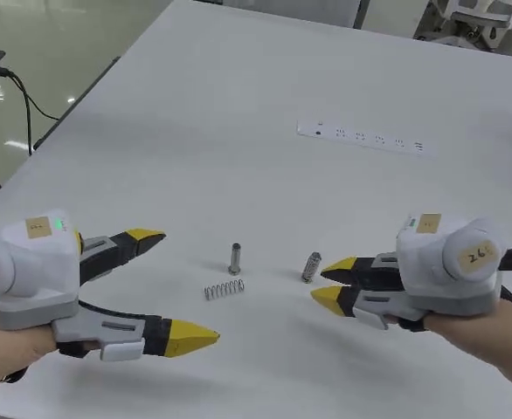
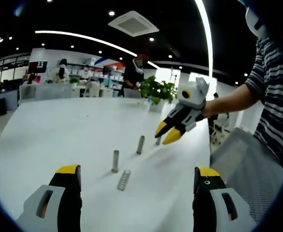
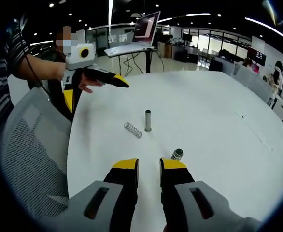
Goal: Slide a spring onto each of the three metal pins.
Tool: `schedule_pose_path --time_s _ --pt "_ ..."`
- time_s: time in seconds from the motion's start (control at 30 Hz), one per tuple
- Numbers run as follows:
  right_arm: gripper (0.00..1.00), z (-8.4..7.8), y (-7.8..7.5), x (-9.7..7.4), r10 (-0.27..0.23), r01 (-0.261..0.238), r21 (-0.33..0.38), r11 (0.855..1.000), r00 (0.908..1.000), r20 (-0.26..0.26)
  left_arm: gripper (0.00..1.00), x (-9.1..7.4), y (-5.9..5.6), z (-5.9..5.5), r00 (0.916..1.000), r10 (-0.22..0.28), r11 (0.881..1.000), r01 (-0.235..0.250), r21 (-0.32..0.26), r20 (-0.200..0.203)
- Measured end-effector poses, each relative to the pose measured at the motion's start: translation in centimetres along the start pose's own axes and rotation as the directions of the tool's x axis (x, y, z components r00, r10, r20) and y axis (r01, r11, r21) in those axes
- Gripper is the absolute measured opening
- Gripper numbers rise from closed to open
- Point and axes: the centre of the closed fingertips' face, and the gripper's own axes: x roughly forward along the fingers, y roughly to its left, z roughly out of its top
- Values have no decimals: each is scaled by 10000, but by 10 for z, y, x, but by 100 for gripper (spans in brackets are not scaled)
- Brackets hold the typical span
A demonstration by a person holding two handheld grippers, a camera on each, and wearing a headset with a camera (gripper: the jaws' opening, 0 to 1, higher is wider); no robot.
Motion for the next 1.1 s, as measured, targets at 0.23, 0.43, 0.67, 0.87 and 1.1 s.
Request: schedule_pose_path --time_s 0.23,0.43,0.67,0.87,1.1 --pt "14 11 6 11 420 -448 -972 9943 9986 -311 94 1 -1 -1 10000 -31 10000 31 -8 -40" --pt "14 24 14 24 840 -880 -1347 9870 9959 -348 94 0 0 -2 10000 -28 10000 28 -36 -24" --pt "14 35 32 41 1576 -1665 -1960 9664 9857 -603 94 -4 -1 -3 10000 -19 10000 19 -39 8" --pt "14 39 41 58 1825 -1988 -2405 9501 9792 -887 94 -6 -1 -6 10000 6 10000 -7 -20 -40" --pt "15 37 42 71 1922 -2206 -2743 9360 9731 -1269 93 -7 -1 -8 10000 25 10000 -25 -59 -81"
